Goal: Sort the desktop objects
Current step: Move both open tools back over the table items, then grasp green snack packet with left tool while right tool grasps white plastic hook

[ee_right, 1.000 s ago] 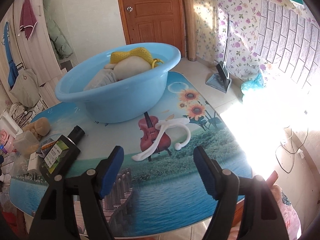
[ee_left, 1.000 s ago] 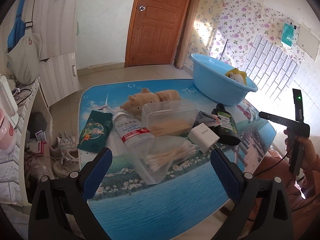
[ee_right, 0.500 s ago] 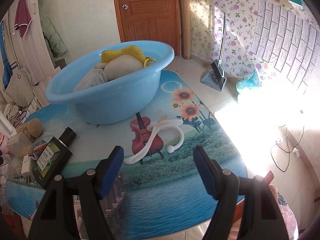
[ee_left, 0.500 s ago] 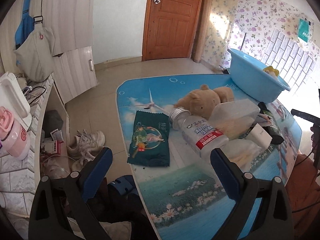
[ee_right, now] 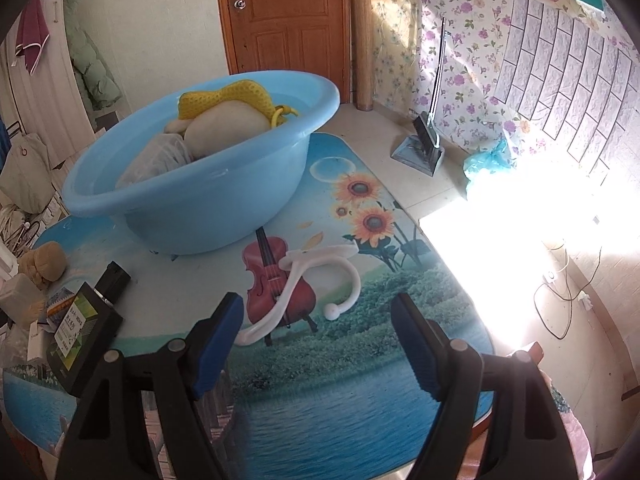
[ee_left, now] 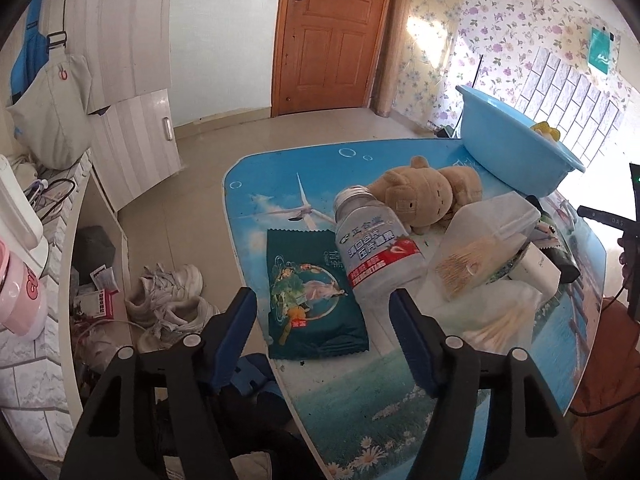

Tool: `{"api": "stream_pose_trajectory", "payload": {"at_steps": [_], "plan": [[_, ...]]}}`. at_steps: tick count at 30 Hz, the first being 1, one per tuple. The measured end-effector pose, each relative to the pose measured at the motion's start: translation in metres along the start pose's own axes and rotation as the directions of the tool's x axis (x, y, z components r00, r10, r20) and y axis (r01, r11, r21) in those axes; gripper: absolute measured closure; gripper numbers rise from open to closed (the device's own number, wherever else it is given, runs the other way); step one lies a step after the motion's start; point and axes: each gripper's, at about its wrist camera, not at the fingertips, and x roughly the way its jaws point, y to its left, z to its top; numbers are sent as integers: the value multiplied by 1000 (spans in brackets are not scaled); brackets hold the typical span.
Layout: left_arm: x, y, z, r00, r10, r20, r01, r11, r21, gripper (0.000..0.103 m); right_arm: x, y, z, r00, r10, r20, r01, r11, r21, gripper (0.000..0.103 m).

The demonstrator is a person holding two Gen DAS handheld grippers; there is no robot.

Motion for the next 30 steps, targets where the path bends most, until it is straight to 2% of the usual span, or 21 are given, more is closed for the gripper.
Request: {"api": "stream_pose_trajectory", "payload": {"at_steps": [5, 11, 13, 15, 17, 19, 20, 21, 27, 30], "plan": [[8, -5, -3, 999, 35, -1, -35, 999, 24, 34, 7, -2, 3, 1000, -18, -10, 18, 1000, 7, 26], [4, 0, -2, 998, 60, -4, -60, 998, 1, 34, 13, -6, 5, 999, -29, -27, 30, 1000, 5, 25], [9, 3, -4, 997, 72, -35, -72, 997, -1, 33, 14, -8, 4, 999, -27, -30, 28, 1000, 9, 21], [10, 7, -5, 998, 49, -35, -50, 998, -31, 33, 16, -9, 4, 999, -36, -36, 36, 999, 10, 17], [11, 11, -6, 999, 23, -38, -25, 998, -56, 36, 17, -10, 4, 999, -38, -36, 39, 999, 10, 17], [9, 9, -6, 998, 43, -35, -45, 998, -50, 40, 17, -11, 4, 999, -33, -36, 34, 999, 10, 17], [9, 9, -5, 998, 52, -37, -54, 997, -49, 46, 18, -10, 3, 999, -34, -36, 34, 999, 5, 17], [7, 10, -5, 997, 69, -34, -71, 996, -48, 55, 19, -10, 4, 999, -34, -36, 34, 999, 0, 17], [-6, -2, -7, 997, 68, -25, -68, 998, -3, 56, 31, -9, 12, 998, -58, -34, 57, 998, -18, 17], [-12, -10, -9, 999, 46, -18, -46, 999, 0, 56, 39, -9, 14, 998, -46, -49, 45, 999, -14, 17]]}}
